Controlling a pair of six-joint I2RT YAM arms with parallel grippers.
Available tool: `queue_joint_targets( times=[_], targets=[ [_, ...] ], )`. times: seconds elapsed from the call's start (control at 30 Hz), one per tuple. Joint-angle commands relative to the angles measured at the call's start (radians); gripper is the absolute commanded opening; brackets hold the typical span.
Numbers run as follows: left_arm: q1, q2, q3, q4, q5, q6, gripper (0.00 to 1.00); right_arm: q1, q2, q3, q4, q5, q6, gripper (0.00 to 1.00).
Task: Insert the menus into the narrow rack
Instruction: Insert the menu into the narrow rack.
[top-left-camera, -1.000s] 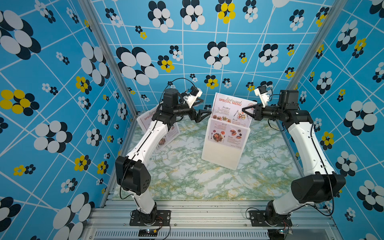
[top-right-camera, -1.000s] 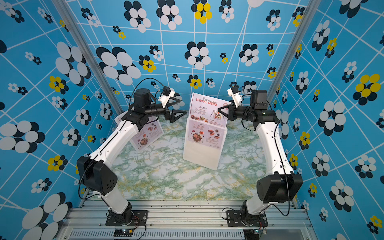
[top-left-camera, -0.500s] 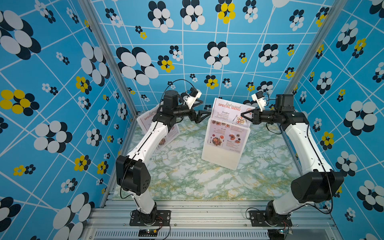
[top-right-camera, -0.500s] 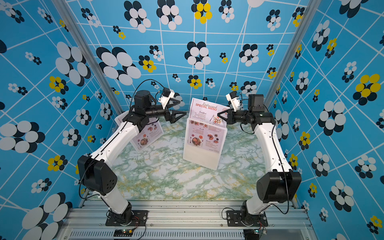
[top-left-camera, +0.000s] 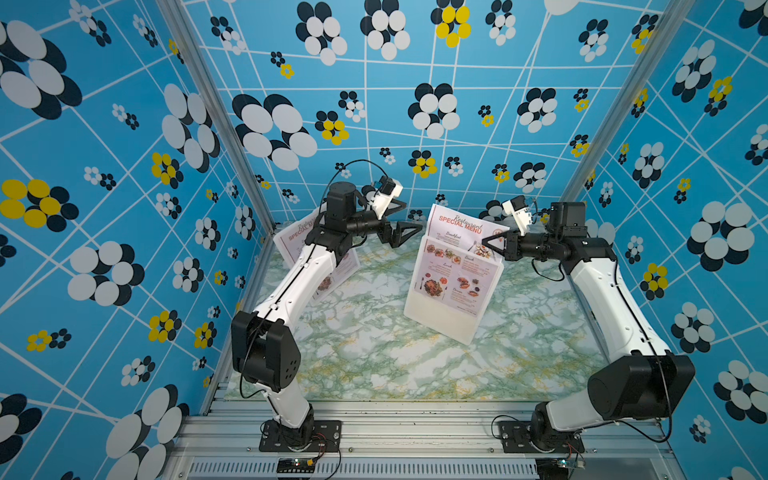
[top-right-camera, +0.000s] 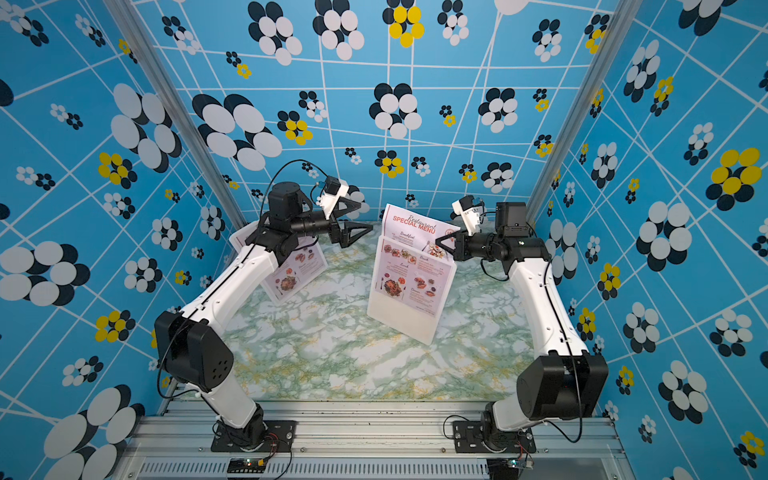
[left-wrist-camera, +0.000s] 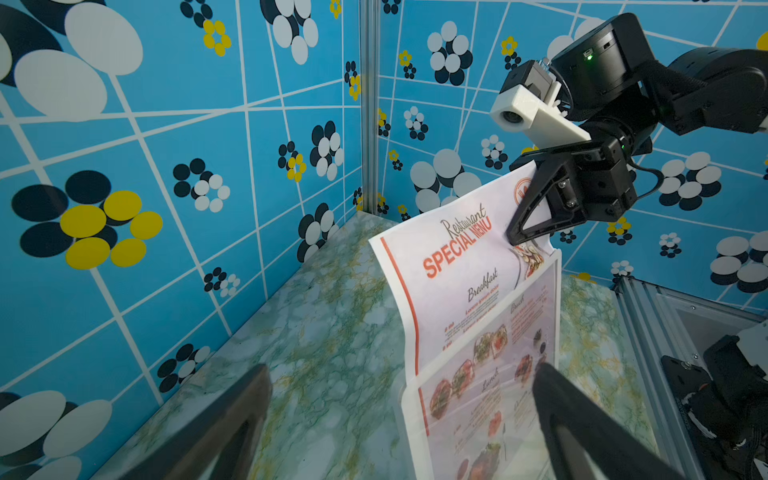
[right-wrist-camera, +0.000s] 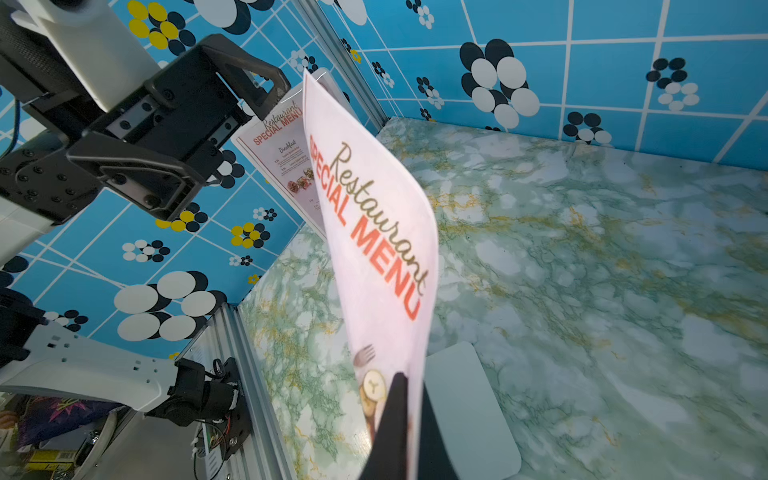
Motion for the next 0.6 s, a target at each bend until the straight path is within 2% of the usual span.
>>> queue_joint_targets(
  times=[0.0,0.07,0.17,0.3,0.5,0.57],
  targets=[
    [0.01,-0.045,-0.032,0.031,0.025,-0.015,0.99,-0.004,-0.034,-0.034,0.021,0.011,0.016,0.07],
    [0.009,-0.049,-0.037,0.031,0.025,-0.015,0.99,-0.003,-0.043,-0.041,0.026,0.012,0.022,0.11],
    [0.009,-0.054,-0.036,0.028,0.024,-0.013,1.0,-0.002,-0.046,-0.017,0.02,0.02,0.025,0.26],
    [0.009,-0.062,-0.031,0.025,0.024,-0.014,0.99,-0.002,-0.025,0.05,-0.011,0.019,0.017,0.34],
    [0.01,-0.079,-0.048,0.02,0.015,-0.008,0.99,-0.001,-0.001,0.098,-0.026,0.009,0.014,0.36],
    [0.009,-0.083,-0.049,0.018,0.013,-0.007,0.99,0.002,0.0,0.117,-0.029,0.007,0.011,0.32]
  ],
)
